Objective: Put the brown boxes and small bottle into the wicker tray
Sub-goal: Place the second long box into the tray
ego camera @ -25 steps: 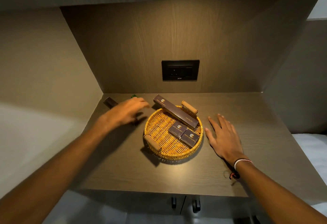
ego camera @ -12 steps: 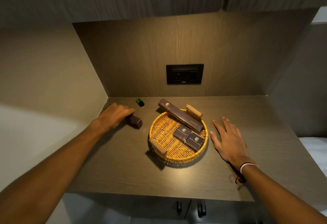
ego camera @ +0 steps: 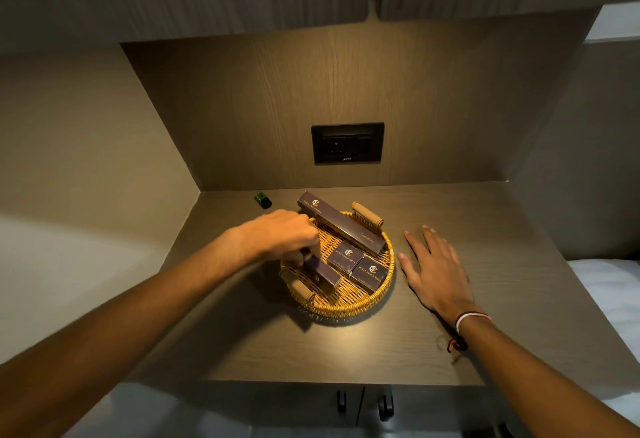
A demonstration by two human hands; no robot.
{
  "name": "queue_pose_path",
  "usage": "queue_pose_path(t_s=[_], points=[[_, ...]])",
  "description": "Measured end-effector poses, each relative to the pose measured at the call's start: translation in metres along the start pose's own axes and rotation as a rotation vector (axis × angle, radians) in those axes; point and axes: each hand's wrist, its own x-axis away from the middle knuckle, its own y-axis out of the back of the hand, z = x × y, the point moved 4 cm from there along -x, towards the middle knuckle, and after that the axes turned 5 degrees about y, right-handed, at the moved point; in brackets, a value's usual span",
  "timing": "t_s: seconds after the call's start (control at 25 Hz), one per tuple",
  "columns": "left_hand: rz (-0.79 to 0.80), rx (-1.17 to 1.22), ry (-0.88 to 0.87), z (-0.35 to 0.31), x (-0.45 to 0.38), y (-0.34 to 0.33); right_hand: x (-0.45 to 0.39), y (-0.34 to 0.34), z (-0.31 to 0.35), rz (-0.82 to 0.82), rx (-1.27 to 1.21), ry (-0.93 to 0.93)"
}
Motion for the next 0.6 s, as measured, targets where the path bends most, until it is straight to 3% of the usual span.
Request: queue_pose_path(t_s=[0.2, 0.36, 0.48, 0.6], points=[[0.102, 0.001, -0.059, -0.023, -0.014, 0.000, 0.001, 0.002, 0.002, -0.002, 0.009, 0.005], [0.128, 0.138, -0.035, -0.017, -0.014, -0.002, 0.000, 0.003, 0.004, 0.007, 0.003, 0.007], [0.052, 0.328, 0.025, -0.001, -0.006, -0.002, 0.001, 0.004, 0.004, -0.006, 0.007, 0.006], [-0.147, 0.533, 0.150, 0.038, 0.004, 0.000, 0.001, 0.004, 0.004, -0.019, 0.004, 0.009]])
